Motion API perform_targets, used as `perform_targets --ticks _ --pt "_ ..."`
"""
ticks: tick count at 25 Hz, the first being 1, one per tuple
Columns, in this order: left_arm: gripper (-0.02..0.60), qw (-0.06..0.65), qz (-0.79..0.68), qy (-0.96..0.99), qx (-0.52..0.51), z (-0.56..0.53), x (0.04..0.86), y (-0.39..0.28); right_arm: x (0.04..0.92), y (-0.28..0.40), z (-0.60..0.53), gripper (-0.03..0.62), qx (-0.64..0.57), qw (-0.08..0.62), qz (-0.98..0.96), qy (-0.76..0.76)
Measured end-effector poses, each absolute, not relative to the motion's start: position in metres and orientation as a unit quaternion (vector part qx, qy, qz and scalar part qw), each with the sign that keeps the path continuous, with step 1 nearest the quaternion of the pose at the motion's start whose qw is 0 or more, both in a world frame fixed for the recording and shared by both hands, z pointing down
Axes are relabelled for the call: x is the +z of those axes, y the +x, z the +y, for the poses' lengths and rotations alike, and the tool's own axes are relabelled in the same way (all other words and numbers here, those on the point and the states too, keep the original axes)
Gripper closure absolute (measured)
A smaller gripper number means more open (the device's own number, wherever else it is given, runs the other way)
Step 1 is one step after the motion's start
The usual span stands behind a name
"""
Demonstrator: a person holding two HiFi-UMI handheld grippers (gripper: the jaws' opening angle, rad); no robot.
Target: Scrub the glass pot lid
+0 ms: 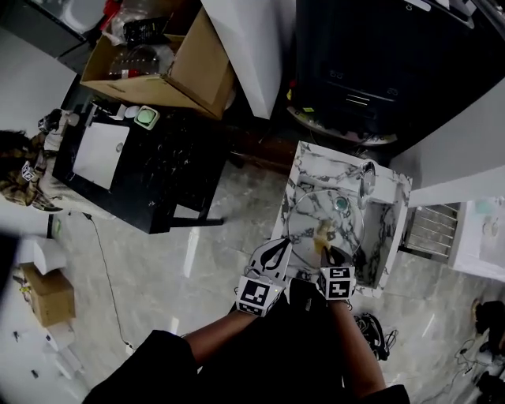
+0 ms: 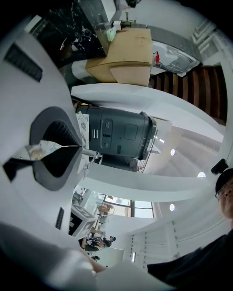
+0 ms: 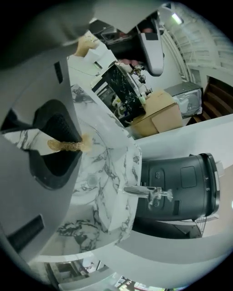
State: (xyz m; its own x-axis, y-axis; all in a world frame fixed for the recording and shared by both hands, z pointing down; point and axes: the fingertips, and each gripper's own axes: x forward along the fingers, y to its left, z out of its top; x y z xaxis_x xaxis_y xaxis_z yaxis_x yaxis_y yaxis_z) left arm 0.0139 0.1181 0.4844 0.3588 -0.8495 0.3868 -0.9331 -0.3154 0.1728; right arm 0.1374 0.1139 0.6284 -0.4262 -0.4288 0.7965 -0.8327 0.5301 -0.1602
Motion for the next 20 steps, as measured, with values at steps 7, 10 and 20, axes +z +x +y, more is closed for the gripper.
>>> perform_targets --ticks 7,10,20 --pt "0.563 0.183 -0.532 0.819 0.117 0.096 0.497 0.015 0.673 0.130 0.113 0.531 0.301 0.418 -0.781 0.354" --pt "0.563 0.188 -0.536 0.814 0.121 0.090 0.501 0.008 0.688 0.130 0.114 0.531 0.304 0.445 -0.771 0.339" --pt "0.563 0.208 -0.518 0.818 0.135 0.086 0.512 -0.006 0.720 0.120 0.125 0.531 0.321 0.485 -0.753 0.308"
